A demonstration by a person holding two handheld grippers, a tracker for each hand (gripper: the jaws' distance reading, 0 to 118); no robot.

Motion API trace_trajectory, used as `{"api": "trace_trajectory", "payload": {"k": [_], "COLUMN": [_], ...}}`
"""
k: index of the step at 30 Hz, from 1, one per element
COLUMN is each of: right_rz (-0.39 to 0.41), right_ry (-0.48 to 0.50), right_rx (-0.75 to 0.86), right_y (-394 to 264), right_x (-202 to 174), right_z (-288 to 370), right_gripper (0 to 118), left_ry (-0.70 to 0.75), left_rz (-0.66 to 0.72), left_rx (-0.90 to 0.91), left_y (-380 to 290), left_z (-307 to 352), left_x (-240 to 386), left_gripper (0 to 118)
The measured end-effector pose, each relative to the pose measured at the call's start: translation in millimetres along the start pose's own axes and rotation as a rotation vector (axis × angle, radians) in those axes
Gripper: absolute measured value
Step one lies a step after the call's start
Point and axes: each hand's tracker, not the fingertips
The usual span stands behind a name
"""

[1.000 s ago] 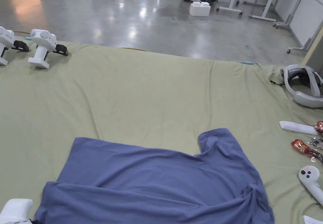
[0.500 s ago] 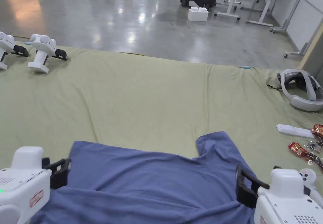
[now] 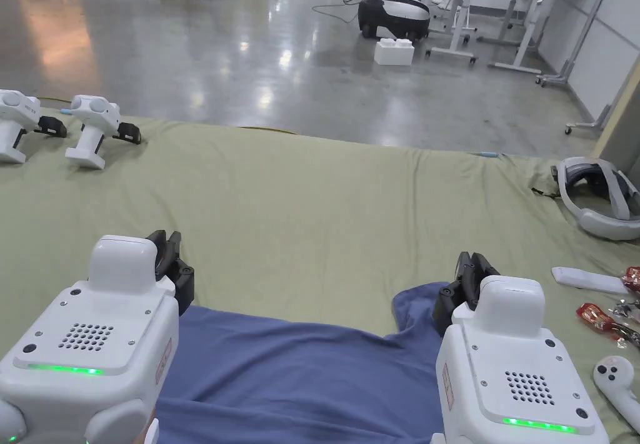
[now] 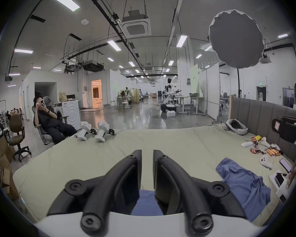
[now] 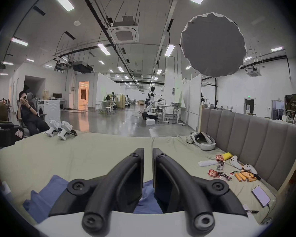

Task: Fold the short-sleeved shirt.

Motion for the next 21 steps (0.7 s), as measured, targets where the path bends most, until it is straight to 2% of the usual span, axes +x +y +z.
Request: {"api": "trace_trajectory", "payload": {"k": [1, 9, 17, 21], "right_rz": [0.003, -0.002, 0.020, 0.026], "right_ry": [-0.014, -0.012, 0.004, 0.002], "right_rx": [0.000, -0.017, -0.098, -0.151], "right_y": [0.4, -2.4, -18.7, -30.7], "right_x": [-2.9, -6.7, -3.7, -1.6], "right_z": [-0.9, -7.4, -25.6, -37.4], "right_gripper": [8, 6, 6, 6], "left_ry": [-0.013, -0.007, -0.015, -0.101], "left_rz": [0.007, 0.013, 0.040, 0.079], "left_rx": [0.004, -0.025, -0.355, -0.558], "left_y": [-0.8, -17.7, -53.3, -61.9], "left_z": [0.4, -8.9, -91.3, -140.5], "left_x": [-0.5, -8.2, -54.4, -65.4], "left_gripper": [2, 1, 1, 2]}}
